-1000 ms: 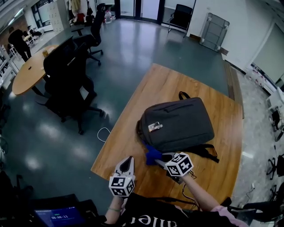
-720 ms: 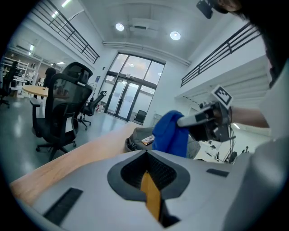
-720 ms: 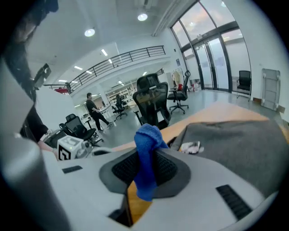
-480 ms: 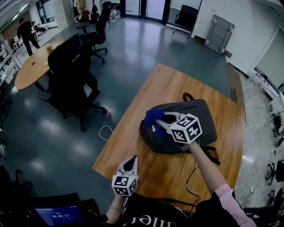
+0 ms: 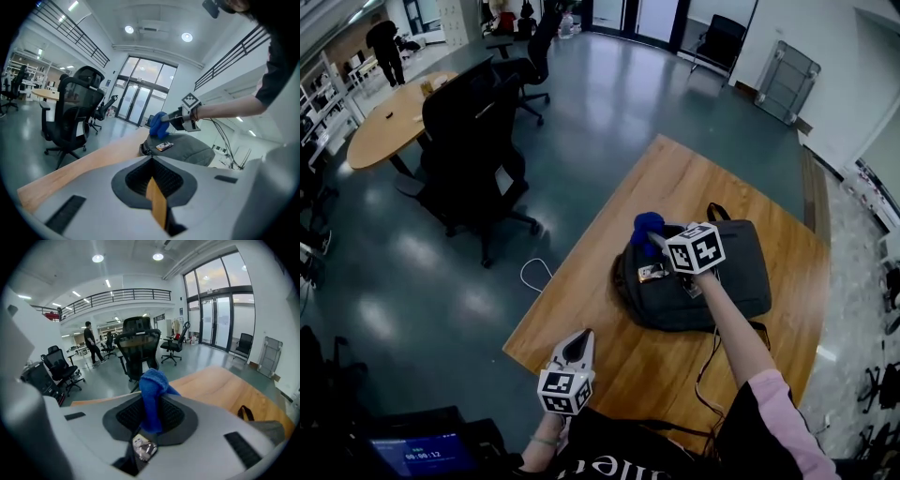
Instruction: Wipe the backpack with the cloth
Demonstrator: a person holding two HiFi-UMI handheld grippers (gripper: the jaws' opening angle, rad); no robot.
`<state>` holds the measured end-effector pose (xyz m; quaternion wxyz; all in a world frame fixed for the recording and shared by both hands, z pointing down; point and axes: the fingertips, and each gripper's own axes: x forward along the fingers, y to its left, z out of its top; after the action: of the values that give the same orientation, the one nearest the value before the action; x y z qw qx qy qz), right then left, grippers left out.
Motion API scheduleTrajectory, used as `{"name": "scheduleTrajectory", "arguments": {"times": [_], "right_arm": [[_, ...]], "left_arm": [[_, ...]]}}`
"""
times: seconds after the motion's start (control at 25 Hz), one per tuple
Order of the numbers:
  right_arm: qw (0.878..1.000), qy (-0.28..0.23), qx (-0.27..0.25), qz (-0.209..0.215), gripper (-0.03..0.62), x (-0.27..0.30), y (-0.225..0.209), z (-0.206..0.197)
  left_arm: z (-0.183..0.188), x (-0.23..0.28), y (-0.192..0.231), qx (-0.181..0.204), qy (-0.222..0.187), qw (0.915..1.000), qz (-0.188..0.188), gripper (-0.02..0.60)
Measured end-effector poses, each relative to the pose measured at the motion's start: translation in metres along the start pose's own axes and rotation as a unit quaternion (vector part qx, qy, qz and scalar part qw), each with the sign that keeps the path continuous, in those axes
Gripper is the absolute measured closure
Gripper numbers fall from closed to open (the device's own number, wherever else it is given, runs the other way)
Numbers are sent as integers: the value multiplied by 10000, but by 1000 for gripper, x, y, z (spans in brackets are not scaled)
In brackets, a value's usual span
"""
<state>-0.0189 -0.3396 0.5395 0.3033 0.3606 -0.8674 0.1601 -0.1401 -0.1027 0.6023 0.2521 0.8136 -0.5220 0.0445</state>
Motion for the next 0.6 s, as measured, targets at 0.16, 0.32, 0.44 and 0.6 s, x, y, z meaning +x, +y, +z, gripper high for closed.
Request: {"name": "scheduleTrajectory", "arguments": {"times": [0.16, 0.32, 0.44, 0.6], "right_arm": [[9989, 237, 53, 389, 527, -16, 31, -41], [9971, 377, 151, 642, 528, -45, 66, -74], [9955, 327, 309, 838, 528, -64, 97, -99], [9932, 316, 479, 1011, 528, -92, 130, -127]], "left_arm": [[5, 2, -1, 6, 9, 10000, 31, 581], [16, 2, -13, 56, 22, 9999, -98, 581], [17, 5, -22, 145, 31, 9995, -283, 581], [20, 9, -39, 249, 88, 9983, -523, 581]]}}
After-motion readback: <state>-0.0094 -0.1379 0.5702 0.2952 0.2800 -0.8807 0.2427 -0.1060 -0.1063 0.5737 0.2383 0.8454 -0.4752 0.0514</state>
